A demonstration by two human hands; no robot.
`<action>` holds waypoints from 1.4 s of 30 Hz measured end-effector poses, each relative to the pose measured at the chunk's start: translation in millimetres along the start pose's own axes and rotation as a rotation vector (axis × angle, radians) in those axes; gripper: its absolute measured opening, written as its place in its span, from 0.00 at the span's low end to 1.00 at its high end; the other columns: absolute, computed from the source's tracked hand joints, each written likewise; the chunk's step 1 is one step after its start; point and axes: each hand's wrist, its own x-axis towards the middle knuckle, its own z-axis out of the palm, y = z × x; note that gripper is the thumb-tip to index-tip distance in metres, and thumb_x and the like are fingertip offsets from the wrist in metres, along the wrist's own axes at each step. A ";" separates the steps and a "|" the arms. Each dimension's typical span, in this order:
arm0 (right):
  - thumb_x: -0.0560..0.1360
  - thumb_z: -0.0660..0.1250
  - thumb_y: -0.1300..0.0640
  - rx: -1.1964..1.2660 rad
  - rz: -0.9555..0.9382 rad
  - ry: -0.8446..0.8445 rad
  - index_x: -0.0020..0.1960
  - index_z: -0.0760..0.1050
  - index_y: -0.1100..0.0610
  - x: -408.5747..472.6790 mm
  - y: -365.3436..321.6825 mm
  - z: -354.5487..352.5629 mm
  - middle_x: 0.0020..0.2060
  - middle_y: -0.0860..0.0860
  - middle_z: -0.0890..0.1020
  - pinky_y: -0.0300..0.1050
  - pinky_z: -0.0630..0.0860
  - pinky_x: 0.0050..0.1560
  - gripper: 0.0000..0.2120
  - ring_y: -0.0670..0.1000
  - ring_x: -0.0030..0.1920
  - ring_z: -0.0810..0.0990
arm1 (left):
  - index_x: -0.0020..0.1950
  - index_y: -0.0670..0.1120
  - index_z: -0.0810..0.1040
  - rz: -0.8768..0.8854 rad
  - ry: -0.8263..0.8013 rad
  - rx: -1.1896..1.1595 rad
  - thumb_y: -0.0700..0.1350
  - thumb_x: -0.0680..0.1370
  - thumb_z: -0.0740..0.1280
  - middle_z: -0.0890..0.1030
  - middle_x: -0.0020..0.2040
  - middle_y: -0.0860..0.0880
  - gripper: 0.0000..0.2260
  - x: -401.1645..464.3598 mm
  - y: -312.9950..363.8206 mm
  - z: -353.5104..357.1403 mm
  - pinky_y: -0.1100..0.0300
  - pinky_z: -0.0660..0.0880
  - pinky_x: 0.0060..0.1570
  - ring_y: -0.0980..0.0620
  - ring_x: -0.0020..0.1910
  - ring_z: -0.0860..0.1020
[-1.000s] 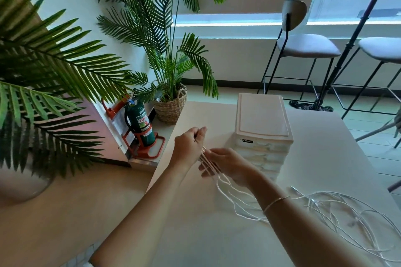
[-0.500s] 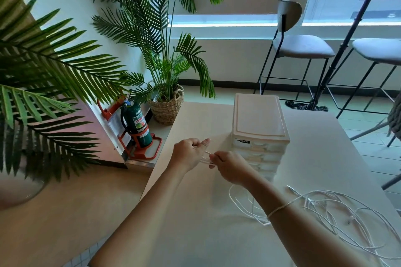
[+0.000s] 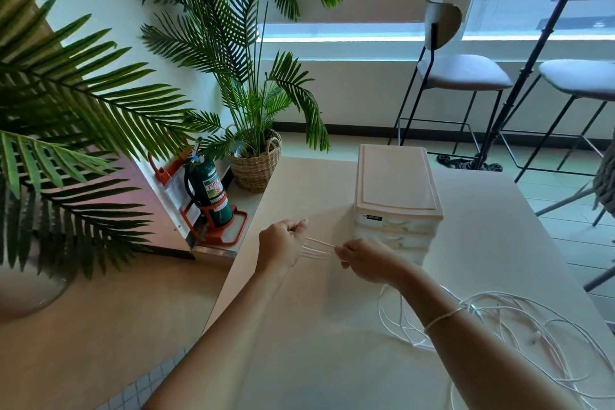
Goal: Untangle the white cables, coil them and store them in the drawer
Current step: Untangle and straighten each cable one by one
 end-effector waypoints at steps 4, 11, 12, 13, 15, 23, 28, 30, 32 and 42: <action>0.81 0.53 0.53 0.000 -0.058 -0.004 0.45 0.76 0.58 -0.6 6.4 -0.8 0.35 0.44 0.78 0.40 0.64 0.40 0.16 0.48 0.38 0.73 | 0.44 0.43 0.79 -0.151 -0.516 0.103 0.58 0.79 0.58 0.79 0.39 0.47 0.20 -5.2 -10.2 -7.2 0.62 0.69 0.40 0.49 0.40 0.75; 0.81 0.54 0.51 -0.028 -0.108 -0.091 0.35 0.70 0.49 8.6 13.3 2.8 0.30 0.40 0.72 0.39 0.66 0.42 0.16 0.43 0.34 0.71 | 0.41 0.45 0.79 -0.099 -0.829 -0.316 0.55 0.83 0.47 0.81 0.38 0.45 0.26 -21.5 11.3 0.5 0.58 0.72 0.50 0.46 0.44 0.79; 0.81 0.55 0.51 -0.021 -0.110 -0.092 0.34 0.69 0.49 8.8 12.7 2.0 0.30 0.40 0.72 0.40 0.67 0.39 0.17 0.41 0.33 0.70 | 0.40 0.45 0.78 -0.101 -0.830 -0.334 0.56 0.82 0.46 0.80 0.35 0.45 0.27 -23.8 11.2 4.1 0.59 0.72 0.42 0.46 0.38 0.77; 0.81 0.55 0.51 -0.013 -0.111 -0.094 0.34 0.69 0.49 9.4 13.1 2.2 0.29 0.40 0.72 0.37 0.66 0.37 0.16 0.39 0.32 0.69 | 0.38 0.46 0.77 -0.109 -0.813 -0.347 0.57 0.82 0.46 0.78 0.31 0.47 0.27 -25.5 9.0 7.3 0.60 0.71 0.36 0.48 0.32 0.75; 0.80 0.57 0.52 0.007 -0.118 -0.109 0.35 0.71 0.49 10.0 15.7 1.6 0.29 0.41 0.74 0.33 0.66 0.36 0.15 0.38 0.31 0.69 | 0.37 0.46 0.76 -0.114 -0.788 -0.367 0.57 0.82 0.48 0.74 0.25 0.55 0.25 -27.2 3.9 12.7 0.63 0.67 0.29 0.55 0.26 0.68; 0.77 0.57 0.59 0.249 0.045 -0.184 0.37 0.71 0.52 7.3 42.4 -0.1 0.27 0.50 0.71 0.37 0.59 0.22 0.11 0.47 0.23 0.64 | 0.32 0.50 0.70 0.087 -0.682 0.003 0.57 0.80 0.57 0.70 0.30 0.52 0.19 -16.4 -4.3 16.1 0.62 0.64 0.30 0.55 0.27 0.66; 0.76 0.55 0.63 0.203 0.128 -0.251 0.40 0.71 0.54 -1.4 72.3 -8.0 0.26 0.50 0.73 0.37 0.63 0.24 0.10 0.46 0.22 0.66 | 0.31 0.51 0.70 0.135 -0.607 0.130 0.55 0.80 0.58 0.70 0.28 0.52 0.18 -10.2 -17.8 14.2 0.71 0.61 0.22 0.57 0.24 0.67; 0.74 0.54 0.66 0.122 0.179 -0.270 0.38 0.71 0.54 -1.3 88.8 -11.4 0.24 0.50 0.73 0.38 0.64 0.25 0.12 0.45 0.19 0.67 | 0.38 0.49 0.77 0.130 -0.587 0.150 0.54 0.80 0.58 0.77 0.33 0.49 0.16 -7.5 -25.7 11.4 0.69 0.63 0.25 0.54 0.28 0.69; 0.72 0.52 0.67 -0.012 0.252 -0.337 0.37 0.72 0.54 -2.2 108.3 -16.0 0.23 0.49 0.73 0.37 0.66 0.26 0.14 0.45 0.18 0.68 | 0.54 0.43 0.80 0.086 -0.547 0.166 0.54 0.80 0.58 0.81 0.46 0.44 0.17 -3.7 -35.0 6.6 0.66 0.65 0.30 0.48 0.34 0.75; 0.72 0.60 0.63 -0.415 0.328 -0.399 0.67 0.70 0.63 13.7 124.0 9.2 0.59 0.59 0.79 0.40 0.76 0.51 0.23 0.51 0.54 0.80 | 0.52 0.39 0.79 0.109 -0.641 0.315 0.55 0.81 0.55 0.79 0.44 0.43 0.22 -1.1 -58.7 5.0 0.62 0.66 0.37 0.48 0.42 0.75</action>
